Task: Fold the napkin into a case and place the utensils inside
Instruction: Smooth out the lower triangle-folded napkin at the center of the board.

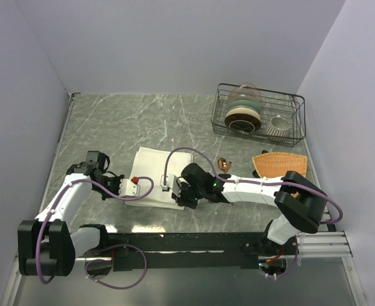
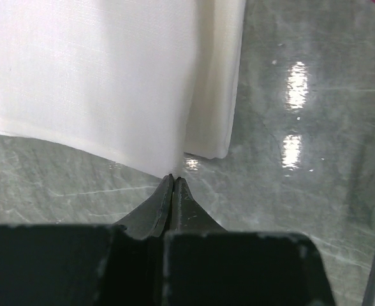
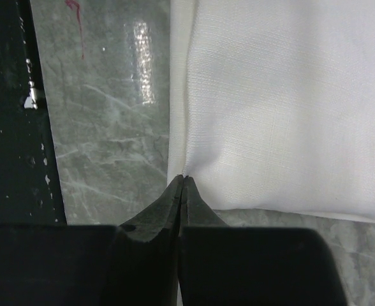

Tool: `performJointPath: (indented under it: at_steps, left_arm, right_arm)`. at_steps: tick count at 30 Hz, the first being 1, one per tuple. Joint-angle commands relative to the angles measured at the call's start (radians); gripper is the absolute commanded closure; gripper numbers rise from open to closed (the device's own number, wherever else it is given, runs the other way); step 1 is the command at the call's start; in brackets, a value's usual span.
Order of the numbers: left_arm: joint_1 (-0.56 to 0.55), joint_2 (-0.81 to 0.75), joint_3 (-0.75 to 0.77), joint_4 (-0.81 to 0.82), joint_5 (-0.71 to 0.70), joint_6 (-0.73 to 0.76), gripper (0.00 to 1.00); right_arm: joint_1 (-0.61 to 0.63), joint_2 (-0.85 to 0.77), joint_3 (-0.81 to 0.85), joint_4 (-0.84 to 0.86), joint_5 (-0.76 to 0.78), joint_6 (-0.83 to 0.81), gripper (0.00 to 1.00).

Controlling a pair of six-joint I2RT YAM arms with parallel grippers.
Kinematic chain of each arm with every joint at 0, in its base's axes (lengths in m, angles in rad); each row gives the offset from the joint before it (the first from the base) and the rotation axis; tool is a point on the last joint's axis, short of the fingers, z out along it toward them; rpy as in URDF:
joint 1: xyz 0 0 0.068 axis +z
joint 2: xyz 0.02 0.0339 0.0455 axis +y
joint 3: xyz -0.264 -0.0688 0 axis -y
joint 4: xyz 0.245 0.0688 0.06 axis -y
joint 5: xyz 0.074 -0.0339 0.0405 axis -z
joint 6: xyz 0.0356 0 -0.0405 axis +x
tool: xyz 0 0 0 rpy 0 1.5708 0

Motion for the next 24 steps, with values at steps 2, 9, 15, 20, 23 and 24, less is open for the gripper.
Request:
performJointPath:
  at_steps: [2, 9, 15, 20, 23, 24]
  left_arm:
    - [0.004, -0.018, -0.015, -0.072, 0.014, 0.074, 0.99]
    - [-0.006, 0.042, -0.015, -0.072, 0.0, 0.066, 0.99]
    - [-0.016, 0.039, 0.002, -0.141, 0.009, 0.126, 0.99]
    - [-0.017, 0.05, 0.045, -0.192, -0.008, 0.132, 0.99]
    - [-0.016, 0.064, 0.083, -0.221, -0.006, 0.135, 0.99]
    - [-0.016, 0.065, 0.094, -0.244, 0.0, 0.14, 0.99]
  right_arm:
    - [0.008, -0.009, -0.024, -0.004, -0.002, -0.017, 1.0]
    - [0.008, 0.047, -0.006, -0.006, 0.006, -0.033, 1.0]
    - [0.008, 0.075, 0.027, -0.026, 0.006, -0.036, 1.0]
    - [0.008, 0.064, 0.033, -0.036, 0.009, -0.044, 1.0]
    - [0.007, 0.061, 0.031, -0.045, 0.006, -0.047, 1.0]
    - [0.007, 0.058, 0.027, -0.047, 0.006, -0.049, 1.0]
